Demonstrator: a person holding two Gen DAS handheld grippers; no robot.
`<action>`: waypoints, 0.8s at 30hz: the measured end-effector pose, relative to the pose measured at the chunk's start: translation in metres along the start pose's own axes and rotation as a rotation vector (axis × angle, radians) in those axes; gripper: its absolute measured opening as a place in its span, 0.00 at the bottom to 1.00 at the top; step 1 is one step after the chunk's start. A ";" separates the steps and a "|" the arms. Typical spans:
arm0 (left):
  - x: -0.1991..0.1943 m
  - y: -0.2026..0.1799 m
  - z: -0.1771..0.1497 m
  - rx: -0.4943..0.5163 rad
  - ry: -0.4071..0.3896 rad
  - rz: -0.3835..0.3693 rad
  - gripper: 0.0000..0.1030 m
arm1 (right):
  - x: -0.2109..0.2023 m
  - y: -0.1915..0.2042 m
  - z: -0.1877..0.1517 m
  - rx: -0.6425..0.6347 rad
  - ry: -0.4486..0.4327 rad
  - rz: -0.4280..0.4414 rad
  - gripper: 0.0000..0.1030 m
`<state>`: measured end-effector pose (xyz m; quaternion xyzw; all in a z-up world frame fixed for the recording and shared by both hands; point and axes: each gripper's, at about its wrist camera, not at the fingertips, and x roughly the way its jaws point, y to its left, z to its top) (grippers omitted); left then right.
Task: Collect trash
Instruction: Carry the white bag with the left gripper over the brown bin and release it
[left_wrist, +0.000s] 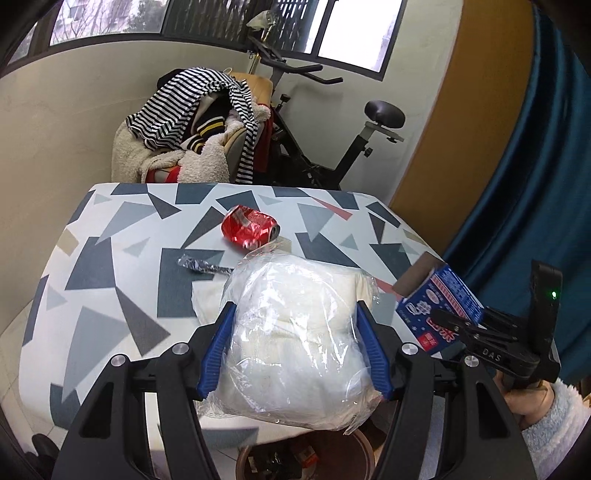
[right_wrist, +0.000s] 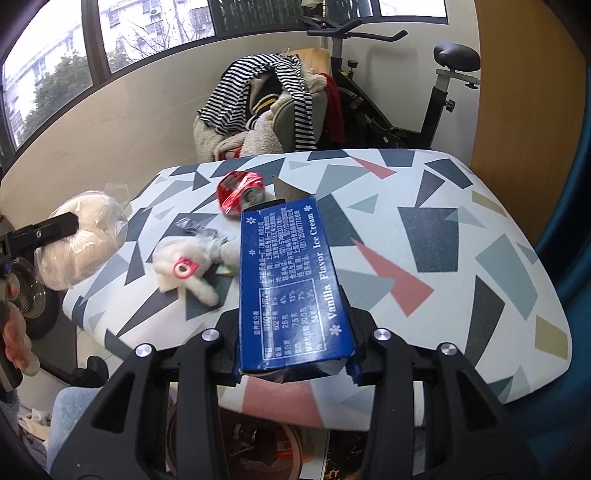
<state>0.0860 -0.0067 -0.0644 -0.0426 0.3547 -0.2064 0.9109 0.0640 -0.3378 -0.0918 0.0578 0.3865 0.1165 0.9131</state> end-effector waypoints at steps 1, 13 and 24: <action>-0.003 -0.002 -0.004 0.003 -0.002 -0.002 0.60 | -0.002 0.002 -0.002 -0.003 -0.001 0.002 0.40; -0.031 -0.013 -0.069 0.002 0.009 -0.032 0.60 | -0.023 0.022 -0.031 -0.028 0.009 0.048 0.40; -0.031 -0.012 -0.121 -0.006 0.057 -0.049 0.61 | -0.031 0.028 -0.053 -0.014 0.011 0.079 0.40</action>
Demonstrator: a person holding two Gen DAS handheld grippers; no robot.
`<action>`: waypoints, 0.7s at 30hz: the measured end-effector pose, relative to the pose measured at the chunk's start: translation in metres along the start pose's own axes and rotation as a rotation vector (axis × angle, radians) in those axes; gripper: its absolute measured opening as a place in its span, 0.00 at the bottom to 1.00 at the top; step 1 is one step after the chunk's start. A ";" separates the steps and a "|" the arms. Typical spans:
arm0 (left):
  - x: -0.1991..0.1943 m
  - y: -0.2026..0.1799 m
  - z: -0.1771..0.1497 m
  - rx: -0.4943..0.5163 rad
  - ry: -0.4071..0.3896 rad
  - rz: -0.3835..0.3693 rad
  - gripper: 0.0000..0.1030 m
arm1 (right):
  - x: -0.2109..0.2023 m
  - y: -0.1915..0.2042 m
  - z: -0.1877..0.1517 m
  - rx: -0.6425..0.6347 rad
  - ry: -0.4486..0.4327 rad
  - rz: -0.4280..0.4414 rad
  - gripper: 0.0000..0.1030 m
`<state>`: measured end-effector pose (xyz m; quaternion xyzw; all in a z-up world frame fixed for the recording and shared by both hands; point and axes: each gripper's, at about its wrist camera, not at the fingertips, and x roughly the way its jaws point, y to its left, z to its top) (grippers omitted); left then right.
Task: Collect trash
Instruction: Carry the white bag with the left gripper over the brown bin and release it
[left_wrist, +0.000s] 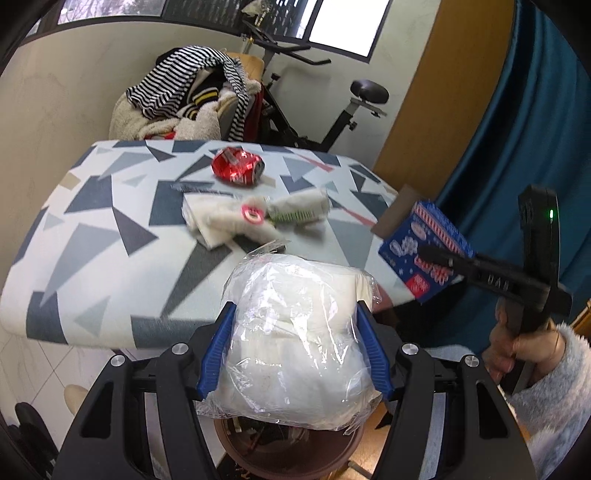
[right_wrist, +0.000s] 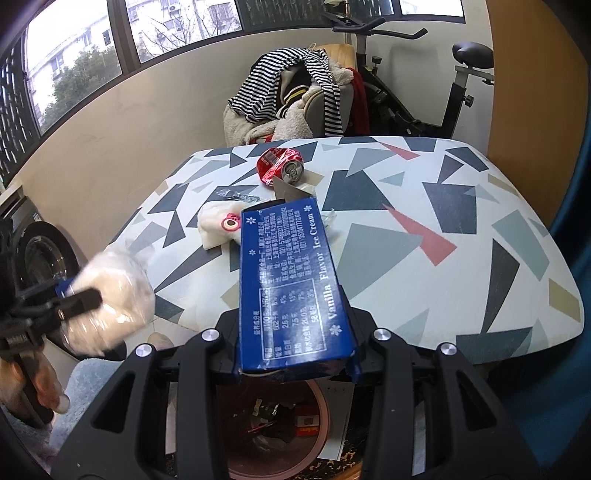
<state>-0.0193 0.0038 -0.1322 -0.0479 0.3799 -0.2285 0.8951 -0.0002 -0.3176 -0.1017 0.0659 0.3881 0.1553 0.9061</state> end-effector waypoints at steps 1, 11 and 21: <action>0.002 -0.001 -0.006 0.004 0.010 -0.001 0.61 | -0.001 0.000 -0.002 0.007 -0.001 0.002 0.40; 0.027 -0.003 -0.035 -0.001 0.104 -0.025 0.61 | -0.001 -0.007 -0.013 0.042 0.012 0.000 0.40; 0.041 -0.006 -0.040 -0.005 0.142 -0.045 0.62 | -0.001 -0.012 -0.017 0.050 0.016 -0.009 0.41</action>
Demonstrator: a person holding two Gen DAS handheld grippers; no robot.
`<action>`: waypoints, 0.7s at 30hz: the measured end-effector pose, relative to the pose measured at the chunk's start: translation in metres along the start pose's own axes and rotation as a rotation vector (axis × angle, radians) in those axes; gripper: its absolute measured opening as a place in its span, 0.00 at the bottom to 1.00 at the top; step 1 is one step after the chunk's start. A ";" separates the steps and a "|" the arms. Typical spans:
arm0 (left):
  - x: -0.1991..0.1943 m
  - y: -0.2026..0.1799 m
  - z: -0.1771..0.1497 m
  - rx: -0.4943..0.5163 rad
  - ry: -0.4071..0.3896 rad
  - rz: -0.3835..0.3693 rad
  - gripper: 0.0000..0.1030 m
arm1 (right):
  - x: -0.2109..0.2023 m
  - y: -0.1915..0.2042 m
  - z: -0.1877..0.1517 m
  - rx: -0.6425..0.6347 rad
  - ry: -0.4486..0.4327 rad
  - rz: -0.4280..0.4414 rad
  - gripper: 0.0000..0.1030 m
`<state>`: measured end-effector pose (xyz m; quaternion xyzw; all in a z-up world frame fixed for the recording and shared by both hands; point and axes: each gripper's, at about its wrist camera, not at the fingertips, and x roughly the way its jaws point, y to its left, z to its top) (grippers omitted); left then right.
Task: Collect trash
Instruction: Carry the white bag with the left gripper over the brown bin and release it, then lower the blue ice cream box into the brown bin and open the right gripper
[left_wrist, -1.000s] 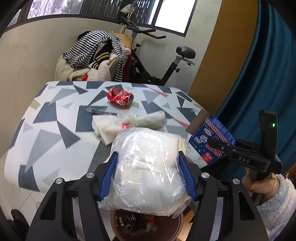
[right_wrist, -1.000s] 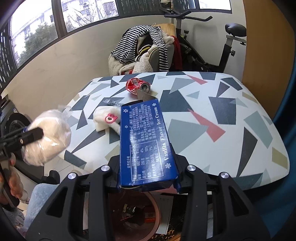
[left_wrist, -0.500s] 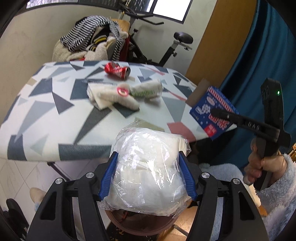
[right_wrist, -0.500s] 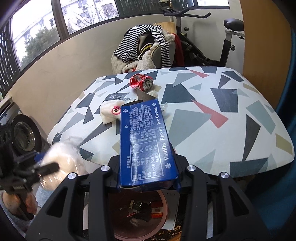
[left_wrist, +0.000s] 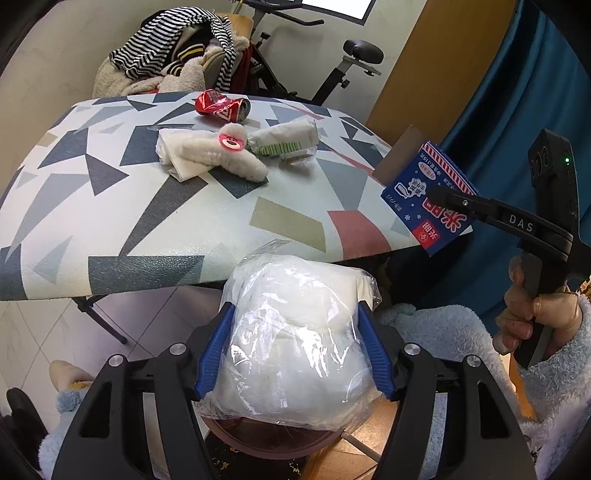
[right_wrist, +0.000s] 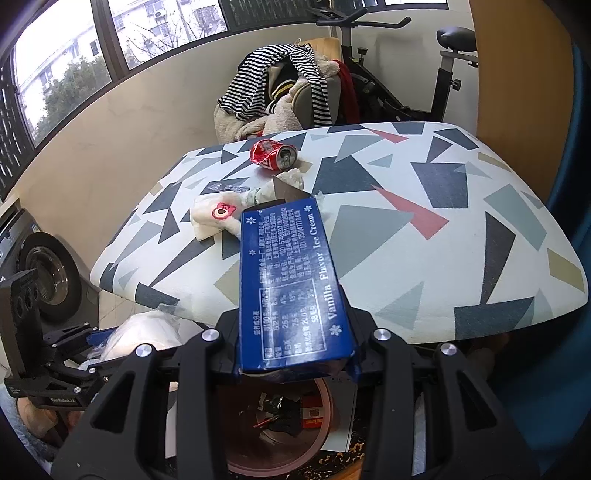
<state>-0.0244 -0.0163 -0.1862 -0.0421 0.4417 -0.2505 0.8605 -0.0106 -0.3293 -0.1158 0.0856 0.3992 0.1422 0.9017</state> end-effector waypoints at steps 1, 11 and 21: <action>0.001 0.000 0.000 -0.001 0.003 -0.001 0.63 | 0.000 0.000 0.000 0.001 0.001 0.000 0.41; 0.002 0.000 0.001 -0.001 -0.002 -0.029 0.72 | 0.003 0.001 0.001 0.000 0.007 -0.001 0.41; -0.036 0.013 0.017 -0.022 -0.141 0.124 0.94 | 0.008 0.006 -0.003 -0.011 0.027 0.004 0.41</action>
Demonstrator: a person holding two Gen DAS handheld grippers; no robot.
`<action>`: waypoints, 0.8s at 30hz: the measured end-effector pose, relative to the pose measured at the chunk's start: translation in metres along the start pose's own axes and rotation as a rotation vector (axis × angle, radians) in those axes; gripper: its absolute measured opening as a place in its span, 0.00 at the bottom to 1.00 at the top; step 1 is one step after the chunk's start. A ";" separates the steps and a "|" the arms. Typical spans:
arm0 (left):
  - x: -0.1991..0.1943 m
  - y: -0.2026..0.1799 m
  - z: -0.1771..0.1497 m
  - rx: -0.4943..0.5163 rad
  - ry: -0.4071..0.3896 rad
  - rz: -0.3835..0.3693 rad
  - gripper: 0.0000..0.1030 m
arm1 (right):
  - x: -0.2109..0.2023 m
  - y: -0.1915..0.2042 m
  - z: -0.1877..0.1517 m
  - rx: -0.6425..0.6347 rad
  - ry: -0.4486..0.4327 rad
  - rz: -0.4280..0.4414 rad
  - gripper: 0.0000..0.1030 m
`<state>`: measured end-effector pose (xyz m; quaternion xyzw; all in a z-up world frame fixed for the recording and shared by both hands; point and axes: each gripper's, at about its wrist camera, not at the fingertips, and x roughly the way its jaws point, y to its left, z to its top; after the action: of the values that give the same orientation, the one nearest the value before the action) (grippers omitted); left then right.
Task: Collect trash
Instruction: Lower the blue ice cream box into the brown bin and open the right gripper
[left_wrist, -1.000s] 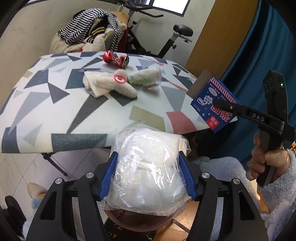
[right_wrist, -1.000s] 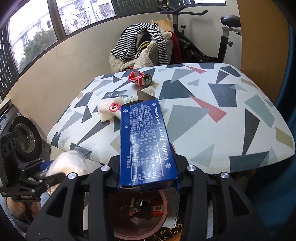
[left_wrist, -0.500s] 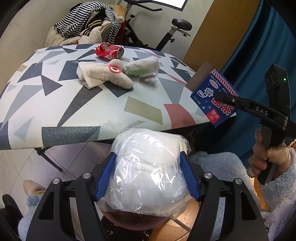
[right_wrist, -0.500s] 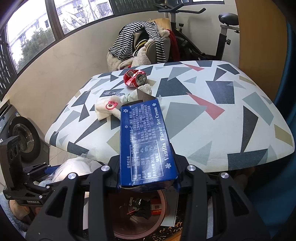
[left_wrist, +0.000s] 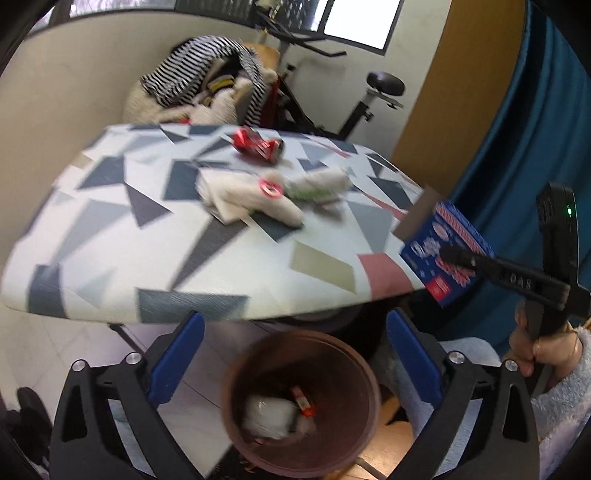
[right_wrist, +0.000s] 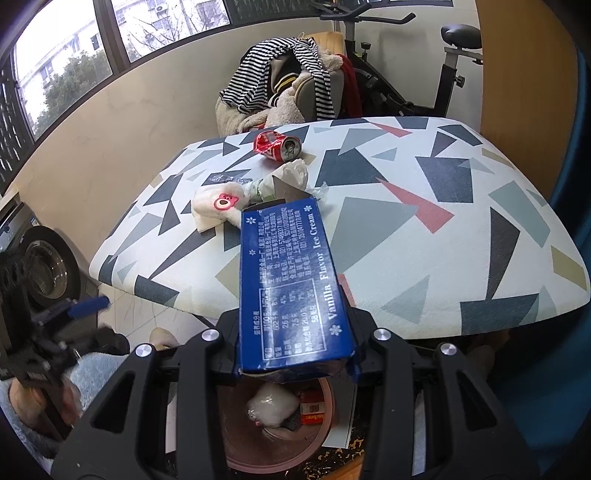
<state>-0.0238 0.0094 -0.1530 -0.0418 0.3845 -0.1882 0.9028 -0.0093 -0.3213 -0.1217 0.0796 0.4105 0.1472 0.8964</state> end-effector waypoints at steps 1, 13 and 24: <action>-0.004 0.002 0.002 0.003 -0.010 0.012 0.94 | 0.001 0.001 0.000 -0.001 0.004 0.001 0.41; -0.029 0.023 0.007 -0.025 -0.064 0.125 0.94 | 0.020 0.021 -0.022 -0.017 0.104 0.043 0.41; -0.034 0.038 0.004 -0.069 -0.074 0.165 0.94 | 0.047 0.048 -0.051 -0.047 0.214 0.062 0.41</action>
<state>-0.0306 0.0570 -0.1357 -0.0479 0.3594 -0.0979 0.9268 -0.0282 -0.2592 -0.1758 0.0549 0.4975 0.1921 0.8441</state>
